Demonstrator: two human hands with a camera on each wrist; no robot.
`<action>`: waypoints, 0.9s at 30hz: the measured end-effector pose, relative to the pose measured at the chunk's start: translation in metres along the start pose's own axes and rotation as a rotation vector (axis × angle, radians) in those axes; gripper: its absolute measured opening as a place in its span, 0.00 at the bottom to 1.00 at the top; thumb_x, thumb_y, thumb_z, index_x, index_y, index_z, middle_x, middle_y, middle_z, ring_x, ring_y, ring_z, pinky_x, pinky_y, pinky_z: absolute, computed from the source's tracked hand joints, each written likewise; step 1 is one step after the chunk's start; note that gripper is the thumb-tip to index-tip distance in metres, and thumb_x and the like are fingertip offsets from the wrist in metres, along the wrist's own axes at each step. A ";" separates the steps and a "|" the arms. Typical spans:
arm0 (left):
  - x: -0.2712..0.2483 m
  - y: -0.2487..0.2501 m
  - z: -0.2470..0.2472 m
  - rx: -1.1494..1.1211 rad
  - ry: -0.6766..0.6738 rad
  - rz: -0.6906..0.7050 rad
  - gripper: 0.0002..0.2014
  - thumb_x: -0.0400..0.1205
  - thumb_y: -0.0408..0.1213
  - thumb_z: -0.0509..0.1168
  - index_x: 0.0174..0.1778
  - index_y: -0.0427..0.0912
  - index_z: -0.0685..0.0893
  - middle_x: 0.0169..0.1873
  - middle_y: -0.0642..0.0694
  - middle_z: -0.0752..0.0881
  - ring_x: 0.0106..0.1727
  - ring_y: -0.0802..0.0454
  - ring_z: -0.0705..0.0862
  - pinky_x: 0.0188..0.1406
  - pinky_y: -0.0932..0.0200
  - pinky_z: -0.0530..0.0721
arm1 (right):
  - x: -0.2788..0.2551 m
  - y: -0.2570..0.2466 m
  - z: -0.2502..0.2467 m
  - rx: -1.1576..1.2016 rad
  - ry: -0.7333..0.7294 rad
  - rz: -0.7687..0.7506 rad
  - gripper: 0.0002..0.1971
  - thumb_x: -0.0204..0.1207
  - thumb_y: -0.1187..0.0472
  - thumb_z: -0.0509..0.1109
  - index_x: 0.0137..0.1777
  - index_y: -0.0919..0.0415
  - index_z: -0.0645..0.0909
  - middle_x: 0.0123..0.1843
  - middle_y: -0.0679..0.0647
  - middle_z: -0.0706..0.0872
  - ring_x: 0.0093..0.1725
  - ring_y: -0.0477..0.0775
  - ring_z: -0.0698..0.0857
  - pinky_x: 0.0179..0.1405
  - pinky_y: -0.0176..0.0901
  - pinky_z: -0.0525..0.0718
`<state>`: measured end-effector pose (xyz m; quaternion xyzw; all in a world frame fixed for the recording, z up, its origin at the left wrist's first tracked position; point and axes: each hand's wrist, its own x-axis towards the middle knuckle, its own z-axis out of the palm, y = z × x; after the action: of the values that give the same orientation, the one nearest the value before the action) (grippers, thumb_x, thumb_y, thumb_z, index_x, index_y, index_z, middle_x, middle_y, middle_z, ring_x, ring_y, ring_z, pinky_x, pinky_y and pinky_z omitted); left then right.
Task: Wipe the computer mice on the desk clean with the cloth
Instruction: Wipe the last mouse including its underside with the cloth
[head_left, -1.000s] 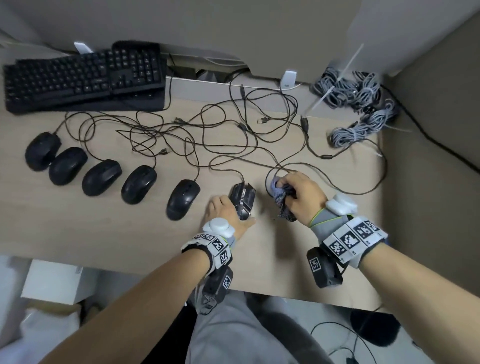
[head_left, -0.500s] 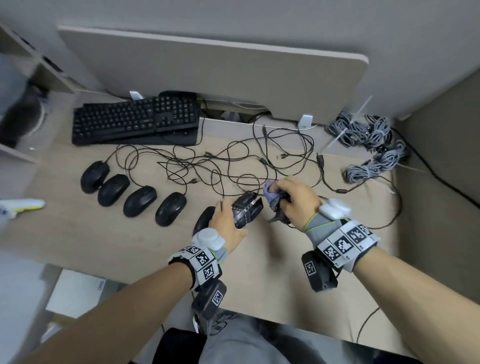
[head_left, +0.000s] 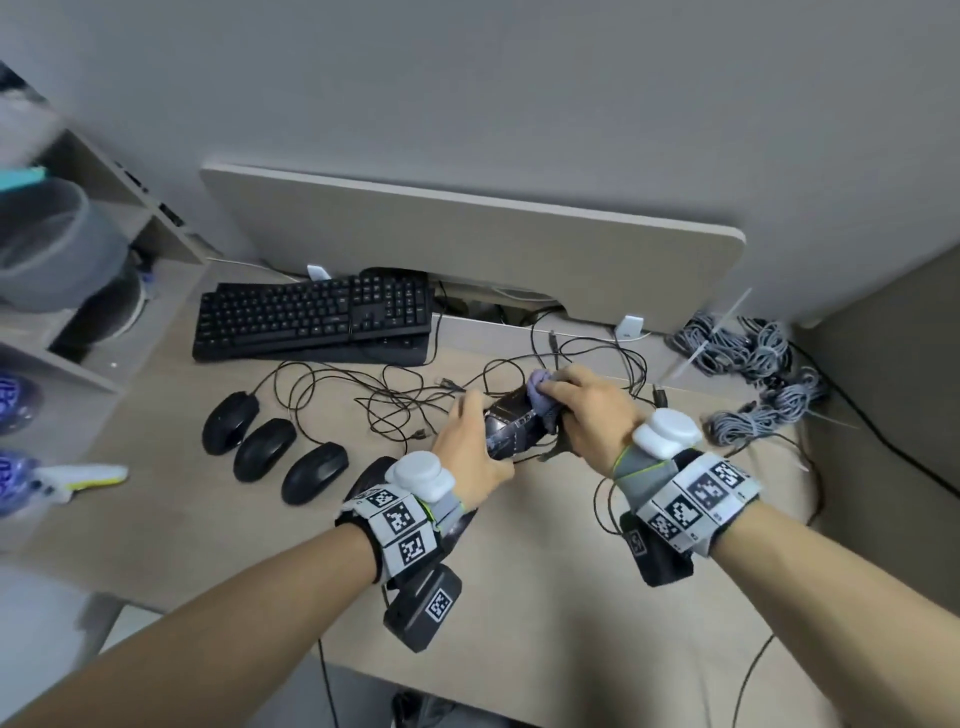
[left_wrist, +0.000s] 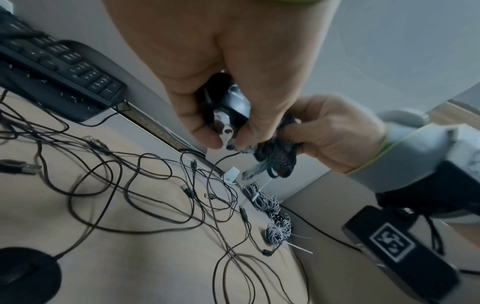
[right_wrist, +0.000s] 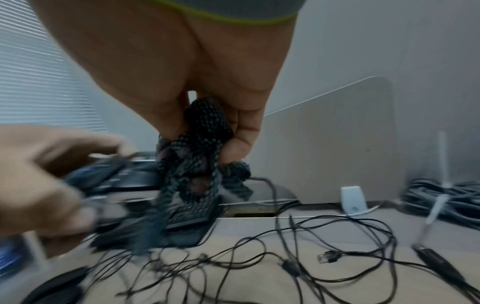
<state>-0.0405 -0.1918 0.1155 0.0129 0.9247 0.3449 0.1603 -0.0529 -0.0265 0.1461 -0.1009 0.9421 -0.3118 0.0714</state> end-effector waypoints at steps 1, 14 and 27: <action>0.001 -0.001 -0.003 0.001 -0.002 -0.004 0.27 0.66 0.36 0.75 0.54 0.47 0.66 0.54 0.43 0.80 0.45 0.40 0.84 0.39 0.49 0.83 | 0.003 -0.002 -0.003 -0.033 -0.010 0.029 0.17 0.74 0.61 0.58 0.55 0.64 0.85 0.51 0.62 0.85 0.47 0.64 0.85 0.44 0.34 0.76; 0.013 -0.001 -0.032 0.071 -0.048 0.083 0.28 0.68 0.34 0.74 0.61 0.43 0.69 0.56 0.44 0.77 0.44 0.43 0.80 0.37 0.56 0.75 | 0.014 -0.021 -0.001 -0.050 0.034 0.002 0.22 0.76 0.54 0.51 0.56 0.60 0.84 0.53 0.60 0.82 0.47 0.60 0.83 0.41 0.40 0.77; 0.016 -0.001 -0.047 -0.093 -0.038 0.004 0.30 0.67 0.35 0.76 0.62 0.45 0.68 0.57 0.43 0.81 0.48 0.46 0.82 0.40 0.59 0.79 | -0.010 -0.034 -0.003 -0.032 -0.014 -0.031 0.18 0.72 0.62 0.56 0.57 0.58 0.83 0.51 0.57 0.80 0.43 0.58 0.82 0.36 0.45 0.82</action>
<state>-0.0695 -0.2202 0.1435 0.0137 0.9045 0.3873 0.1779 -0.0388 -0.0494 0.1694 -0.1186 0.9448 -0.2970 0.0716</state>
